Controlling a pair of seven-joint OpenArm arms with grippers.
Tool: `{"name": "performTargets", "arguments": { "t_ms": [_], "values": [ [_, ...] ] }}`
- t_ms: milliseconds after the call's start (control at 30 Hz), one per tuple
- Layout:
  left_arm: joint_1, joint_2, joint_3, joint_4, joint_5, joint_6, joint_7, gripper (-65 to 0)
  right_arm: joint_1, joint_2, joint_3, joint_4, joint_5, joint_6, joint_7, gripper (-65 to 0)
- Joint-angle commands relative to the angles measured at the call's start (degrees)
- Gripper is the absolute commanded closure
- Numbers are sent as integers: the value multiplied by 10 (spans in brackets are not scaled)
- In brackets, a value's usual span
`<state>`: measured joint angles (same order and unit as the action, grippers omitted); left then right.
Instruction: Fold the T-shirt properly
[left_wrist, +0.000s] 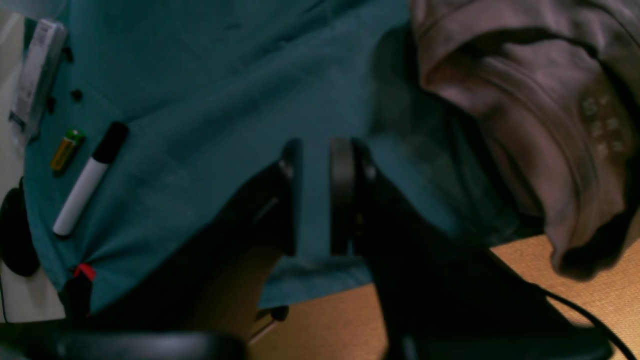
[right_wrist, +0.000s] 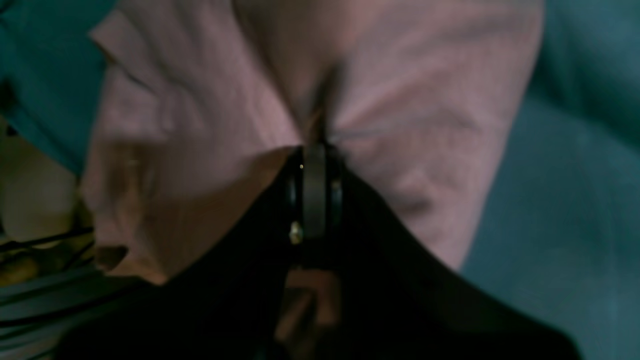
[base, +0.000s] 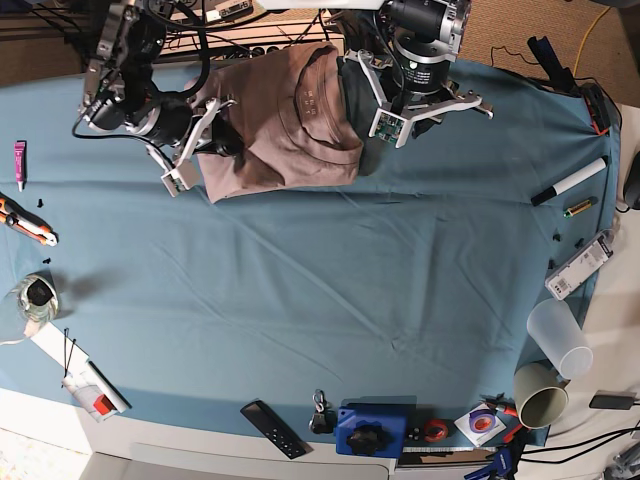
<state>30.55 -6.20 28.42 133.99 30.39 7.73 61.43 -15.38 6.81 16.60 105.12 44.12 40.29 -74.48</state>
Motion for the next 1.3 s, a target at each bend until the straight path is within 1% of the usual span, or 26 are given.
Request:
{"name": "performTargets", "arguments": {
  "t_ms": [0,67,133,200,267,333,367,467,567,667,767,867,1100,1167,1267],
  "values": [
    [1,3,-5,10,5,2,-10,-60,3,5,1,-9,-23,-3,2,0],
    [1,3,-26,10,5,2,-10,-11,2,5,1,-20,-30,-3,1,0],
    [1,3,-56,10,5,2,-10,0,3,5,8,-10,-19,-3,-25,0],
    [1,3,-94,10,1,2,-10,0,3,5,24,17,18,-3,-52,0],
    [1,3,-137,10,-23,2,-10,0,2,5,48,57,68,-3,-55,0],
    [3,3,-179,10,-61,-1,-10,0,2,5,76,105,115,-3,-55,0],
    [3,3,-198,10,-81,-7,-10,0,0,5,92,129,126,-3,-55,0],
    [13,3,-244,10,-132,-33,-9,0,-21,5,144,184,127,-3,-55,0],
    [31,3,-284,10,-162,-48,-7,0,-60,5,192,222,146,-3,-55,0],
    [44,3,-316,10,-183,-66,9,0,-97,5,230,245,174,-3,-55,0],
    [60,3,-334,10,-214,-67,30,0,-126,5,258,248,187,-3,-55,0],
    [85,3,-339,10,-232,-68,43,0,-152,5,266,248,195,-3,-55,0],
    [147,3,-339,10,-232,-74,47,0,-240,5,266,248,192,-3,-55,0],
    [165,3,-339,10,-232,-74,49,0,-263,5,266,248,186,-3,-55,0],
    [189,3,-339,10,-232,-74,50,0,-295,5,266,247,160,-3,-55,0]
  ]
}}
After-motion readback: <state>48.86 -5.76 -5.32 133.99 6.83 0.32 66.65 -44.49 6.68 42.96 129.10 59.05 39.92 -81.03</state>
